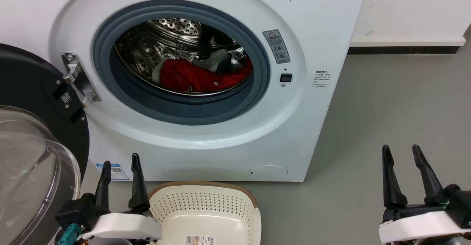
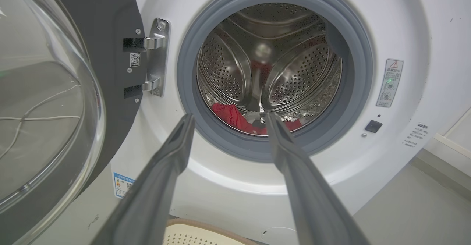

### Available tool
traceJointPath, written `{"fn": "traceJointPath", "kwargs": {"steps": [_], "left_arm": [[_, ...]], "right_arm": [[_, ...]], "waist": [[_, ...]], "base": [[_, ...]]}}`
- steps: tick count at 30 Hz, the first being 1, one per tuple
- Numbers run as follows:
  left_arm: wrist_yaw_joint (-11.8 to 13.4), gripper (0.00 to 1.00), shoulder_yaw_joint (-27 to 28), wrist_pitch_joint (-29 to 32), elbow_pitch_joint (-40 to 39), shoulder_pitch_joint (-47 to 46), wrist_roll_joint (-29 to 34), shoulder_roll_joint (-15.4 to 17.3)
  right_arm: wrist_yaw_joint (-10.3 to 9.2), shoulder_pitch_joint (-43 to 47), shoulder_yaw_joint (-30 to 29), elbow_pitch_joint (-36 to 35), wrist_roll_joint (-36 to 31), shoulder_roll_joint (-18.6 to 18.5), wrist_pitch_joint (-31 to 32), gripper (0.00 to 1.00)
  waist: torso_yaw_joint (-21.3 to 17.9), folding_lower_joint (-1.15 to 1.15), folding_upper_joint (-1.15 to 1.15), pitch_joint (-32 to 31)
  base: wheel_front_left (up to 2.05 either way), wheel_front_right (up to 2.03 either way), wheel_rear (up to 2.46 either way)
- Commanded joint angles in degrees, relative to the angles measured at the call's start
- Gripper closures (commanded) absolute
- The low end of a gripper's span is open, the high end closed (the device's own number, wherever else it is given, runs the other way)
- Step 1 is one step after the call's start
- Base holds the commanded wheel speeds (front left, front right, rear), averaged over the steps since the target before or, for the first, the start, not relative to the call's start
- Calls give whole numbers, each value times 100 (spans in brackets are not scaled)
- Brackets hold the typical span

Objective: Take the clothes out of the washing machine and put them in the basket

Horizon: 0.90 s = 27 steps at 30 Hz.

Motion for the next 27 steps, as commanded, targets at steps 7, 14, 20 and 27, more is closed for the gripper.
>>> {"fn": "traceJointPath", "kwargs": {"steps": [7,14,20,27], "left_arm": [[70,0,-37,-119,-80,71,393,9],[124,0,-62,-197,-79,116,698,9],[172,0,-68,-267,-90,167,952,9],[203,0,-79,-339,-105,197,1199,9]], "right_arm": [[-2,87,35,-117,-449,3,-121,0],[-2,133,37,-140,-744,4,-203,0],[-2,174,14,-175,-965,4,-268,0],[-2,232,-10,-167,-1146,5,-343,0]], "waist": [[-1,0,0,0],[-12,0,0,2],[-26,0,0,1],[-33,0,0,19]], "base": [[0,0,0],[0,0,0],[0,0,0],[0,0,0]]}}
